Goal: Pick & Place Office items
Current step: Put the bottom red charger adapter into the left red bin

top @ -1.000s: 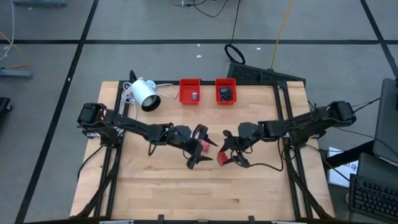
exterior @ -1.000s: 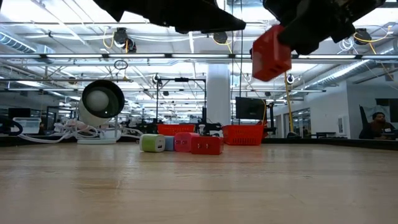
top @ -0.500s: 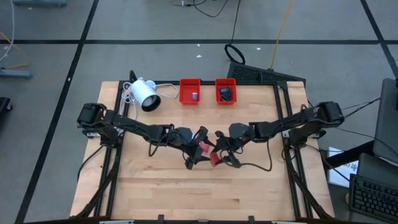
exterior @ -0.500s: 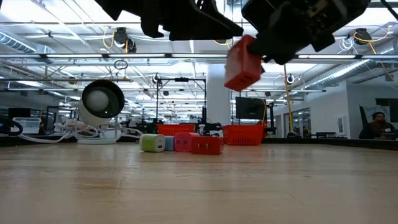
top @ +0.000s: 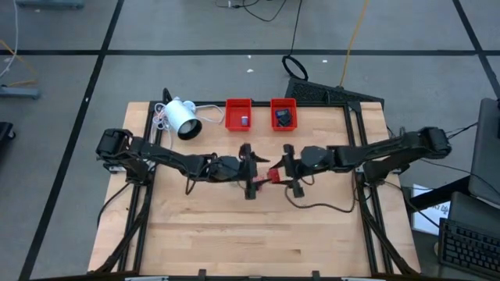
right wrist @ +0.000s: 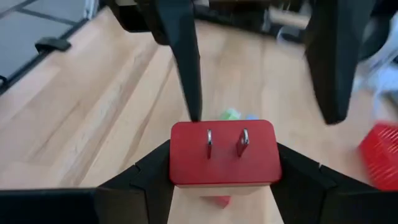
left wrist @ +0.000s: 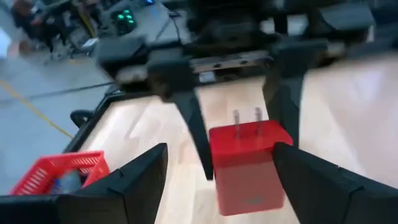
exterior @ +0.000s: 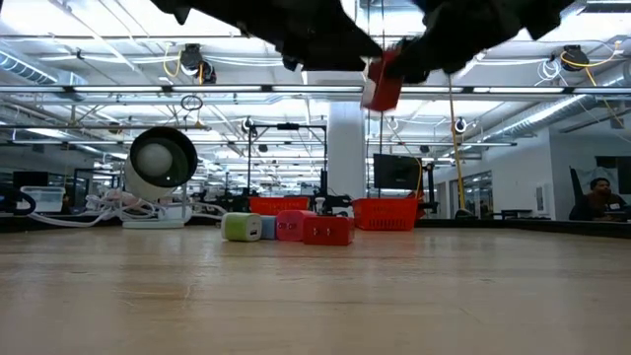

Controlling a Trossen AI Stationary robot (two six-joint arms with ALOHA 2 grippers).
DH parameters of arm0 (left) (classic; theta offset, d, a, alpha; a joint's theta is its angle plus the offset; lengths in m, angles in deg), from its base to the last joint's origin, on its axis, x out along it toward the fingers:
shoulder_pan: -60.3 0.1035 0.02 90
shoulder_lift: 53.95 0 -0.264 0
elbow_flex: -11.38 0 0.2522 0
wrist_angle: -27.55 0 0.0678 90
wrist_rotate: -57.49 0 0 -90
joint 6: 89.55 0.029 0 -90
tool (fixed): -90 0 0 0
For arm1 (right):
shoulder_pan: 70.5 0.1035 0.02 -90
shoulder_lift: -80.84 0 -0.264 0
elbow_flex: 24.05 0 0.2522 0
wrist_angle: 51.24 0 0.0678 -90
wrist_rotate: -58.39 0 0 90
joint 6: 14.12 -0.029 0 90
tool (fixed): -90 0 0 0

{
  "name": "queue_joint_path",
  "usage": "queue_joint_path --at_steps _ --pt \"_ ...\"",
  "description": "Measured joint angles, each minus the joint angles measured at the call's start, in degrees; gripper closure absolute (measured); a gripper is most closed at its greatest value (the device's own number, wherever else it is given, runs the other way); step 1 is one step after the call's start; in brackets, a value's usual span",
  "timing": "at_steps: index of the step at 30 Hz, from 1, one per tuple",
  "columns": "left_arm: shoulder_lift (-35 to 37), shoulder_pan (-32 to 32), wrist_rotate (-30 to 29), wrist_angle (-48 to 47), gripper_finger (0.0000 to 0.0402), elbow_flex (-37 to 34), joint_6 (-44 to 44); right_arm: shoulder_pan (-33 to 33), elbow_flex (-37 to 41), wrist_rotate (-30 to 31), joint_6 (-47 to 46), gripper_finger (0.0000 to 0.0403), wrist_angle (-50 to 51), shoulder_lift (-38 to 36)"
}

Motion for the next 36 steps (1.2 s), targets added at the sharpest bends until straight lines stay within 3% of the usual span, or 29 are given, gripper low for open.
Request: queue_joint_path --at_steps 4,8,11,18,23,28,32,36 --pt "0.7 2.4 5.4 1.9 0.011 0.1 -13.1 0.7 0.1 0.5 5.6 0.0197 0.3 -5.3" --pt "0.7 6.0 17.2 6.5 0.011 0.0 -25.9 1.5 0.1 3.8 11.3 0.0197 -0.4 -8.4" --pt "0.7 8.2 25.3 11.4 0.0119 -0.1 -31.5 1.8 0.1 5.4 14.8 0.0197 -2.7 -9.6" --pt "0.7 11.9 36.6 21.4 0.0158 0.0 -40.8 1.8 0.1 5.4 24.7 0.0197 -11.7 -10.2" --pt "0.7 11.9 38.1 25.1 0.0177 0.1 -41.9 1.8 0.1 5.3 29.3 0.0187 -16.4 -10.1" --pt "0.8 12.0 38.5 23.9 0.0187 0.1 -40.6 2.5 0.1 5.3 27.6 0.0196 -15.8 -10.3" --pt "0.6 12.1 38.7 21.3 0.0188 0.0 -34.4 2.2 0.1 3.0 21.2 0.0197 -11.3 -10.3" --pt "0.6 11.5 38.0 16.3 0.0188 0.0 -22.5 1.7 0.0 -1.3 13.2 0.0197 -6.1 -9.8"
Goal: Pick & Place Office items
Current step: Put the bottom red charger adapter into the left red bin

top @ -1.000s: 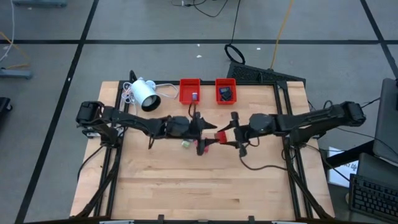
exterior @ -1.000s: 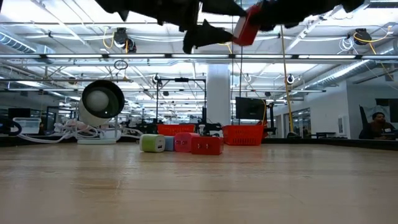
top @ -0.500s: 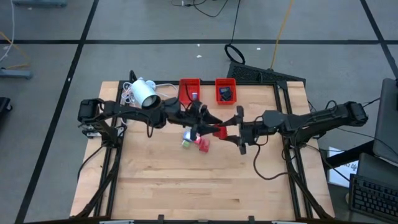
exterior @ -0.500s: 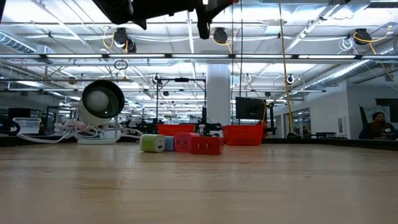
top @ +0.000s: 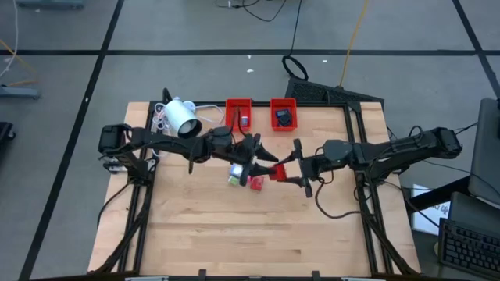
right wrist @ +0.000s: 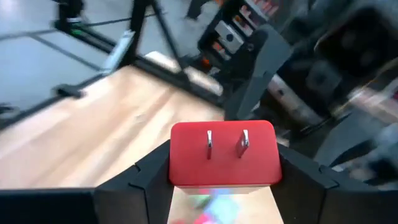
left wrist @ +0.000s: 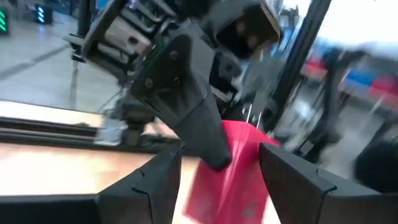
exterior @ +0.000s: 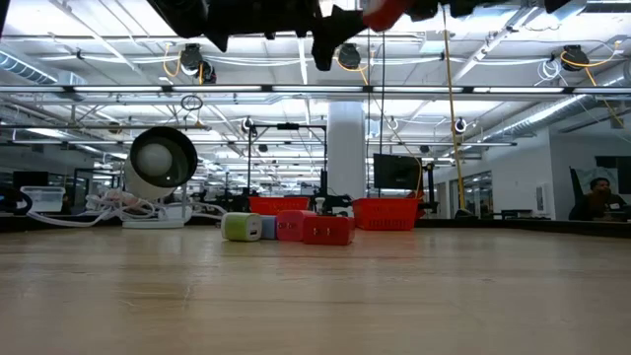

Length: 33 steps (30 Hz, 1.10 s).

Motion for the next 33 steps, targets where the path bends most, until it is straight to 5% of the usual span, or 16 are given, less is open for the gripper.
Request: queue_joint_path --at_steps 7,15,19,25,33 --pt "0.1 -4.0 -14.5 -9.9 0.0188 0.0 21.8 -1.9 0.1 -5.7 -11.2 0.0197 5.2 3.8" --pt "0.0 -8.9 -23.0 -15.6 0.0188 -0.1 39.4 -4.6 0.1 -8.0 -15.2 0.0197 3.7 9.4" --pt "0.0 -10.3 -31.6 -16.9 0.0188 -0.1 41.3 -4.9 0.1 -2.2 -15.1 0.0197 3.0 10.0" --pt "0.1 -11.1 -49.2 -16.4 0.0188 -0.1 41.5 -5.0 0.1 16.5 -14.1 0.0197 0.1 10.0" --pt "0.4 -10.2 -60.6 -12.7 0.0188 0.2 46.1 -5.1 0.3 27.5 -15.9 0.0197 -12.1 10.1"
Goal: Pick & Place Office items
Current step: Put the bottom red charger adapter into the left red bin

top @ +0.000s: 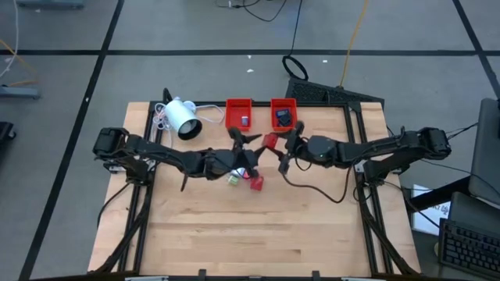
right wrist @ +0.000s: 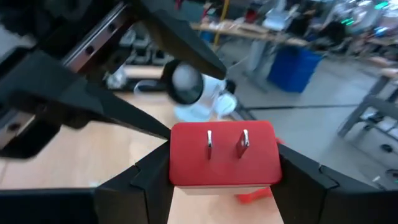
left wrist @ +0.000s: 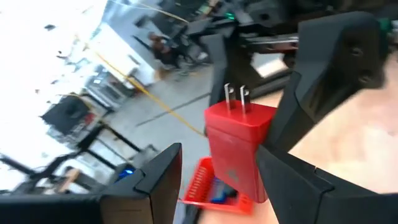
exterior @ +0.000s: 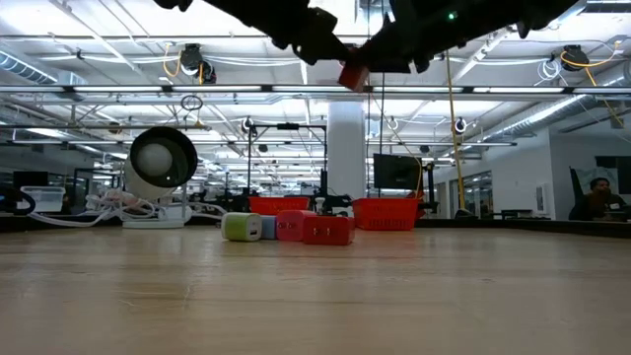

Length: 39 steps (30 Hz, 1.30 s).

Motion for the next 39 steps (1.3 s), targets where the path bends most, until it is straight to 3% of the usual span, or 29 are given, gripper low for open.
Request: queue_joint_path --at_steps 4,8,13,20,23,30,35,37,39 --pt "-0.1 -0.3 -1.1 1.2 0.0188 0.1 3.7 0.0 0.0 4.5 0.6 0.0197 -3.0 0.0" --pt "-0.2 -1.2 -2.5 1.3 0.0188 0.1 5.3 -0.7 0.0 4.8 1.1 0.0197 -3.3 -0.8" --pt "-1.3 -1.5 0.3 -6.5 0.0188 -0.6 4.6 -1.5 -0.8 4.9 1.0 0.0197 -11.7 -3.3" --pt "-0.8 -1.5 -1.2 -7.3 0.0188 -0.9 1.9 -1.2 -0.5 -8.1 -5.2 0.0197 -10.2 -5.9" --pt "-0.4 -2.2 -4.7 -2.7 0.0188 -0.7 4.5 -1.2 -0.5 -12.7 -8.1 0.0197 -8.6 -5.6" --pt "-0.4 -4.9 -6.4 7.8 0.0188 -0.7 14.8 -1.2 -0.5 -16.3 -10.5 0.0193 -8.7 -8.2" --pt "0.8 -3.2 -6.7 8.8 0.0188 -3.3 17.8 -1.2 -0.3 -17.7 -10.2 0.0194 -5.1 -11.0" --pt "2.6 -0.8 -2.3 9.7 0.0188 -5.7 12.8 -1.0 -0.3 -17.8 -10.1 0.0195 -4.6 -11.6" --pt "4.5 2.0 7.0 11.1 0.0188 -8.7 5.6 -0.6 0.5 -17.8 -9.9 0.0194 -3.7 -11.6"
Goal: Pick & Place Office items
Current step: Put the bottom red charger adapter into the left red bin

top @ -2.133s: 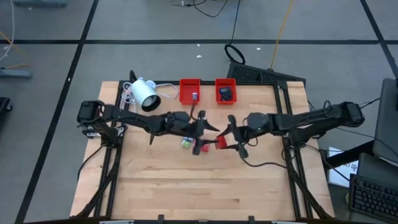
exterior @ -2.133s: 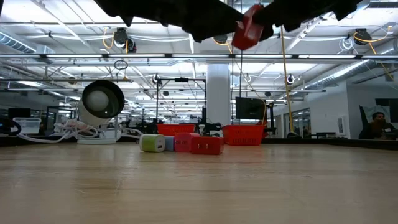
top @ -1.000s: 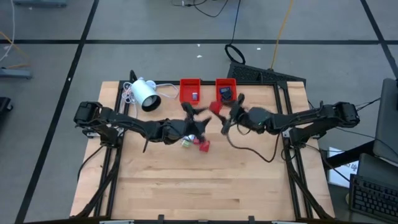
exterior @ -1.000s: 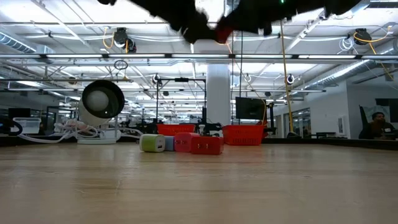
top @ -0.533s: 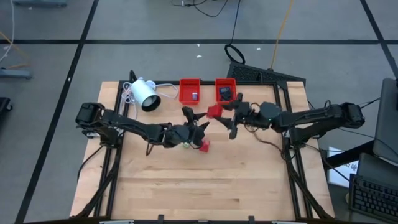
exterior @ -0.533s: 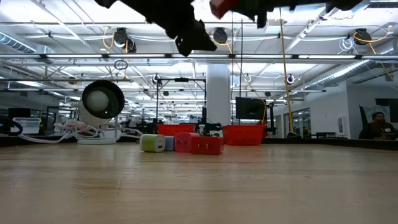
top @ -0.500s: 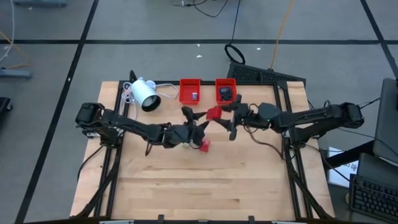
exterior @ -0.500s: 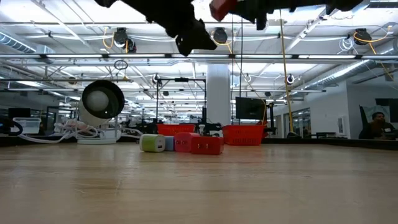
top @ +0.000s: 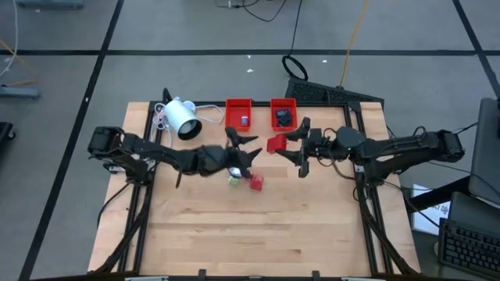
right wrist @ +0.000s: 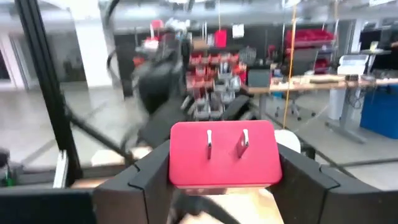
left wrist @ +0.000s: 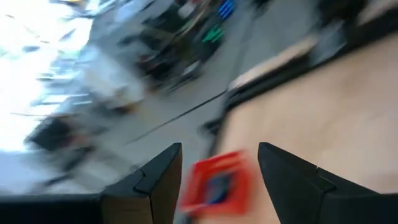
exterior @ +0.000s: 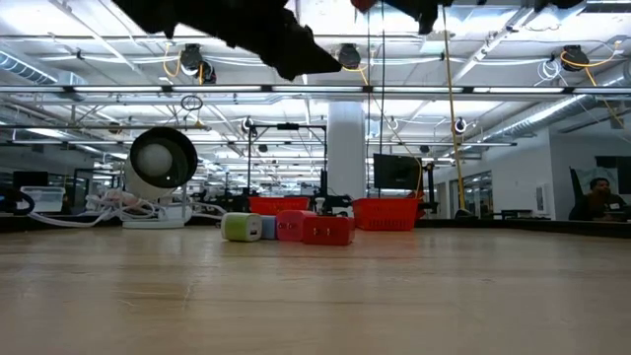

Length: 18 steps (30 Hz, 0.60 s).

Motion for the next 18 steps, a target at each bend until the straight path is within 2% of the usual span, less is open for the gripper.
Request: queue_joint_path --at_steps 4,8,10,15,18 --pt "0.7 4.2 22.0 2.4 0.0188 -2.6 -14.2 0.1 1.4 -1.5 1.6 0.0193 1.5 0.0" --pt "0.6 5.9 35.5 2.9 0.0188 -2.6 -22.9 0.2 2.5 -5.0 1.8 0.0194 3.9 1.2" --pt "0.4 6.1 37.7 2.3 0.0188 -2.6 -25.7 0.2 3.1 -6.6 1.9 0.0194 5.2 1.9" --pt "0.5 6.1 37.1 2.1 0.0185 -2.5 -33.8 0.2 4.1 -7.4 2.4 0.0194 9.5 2.8" --pt "0.4 6.1 37.0 1.4 0.0167 -2.5 -38.7 0.1 4.2 -7.4 2.4 0.0194 10.9 3.8"
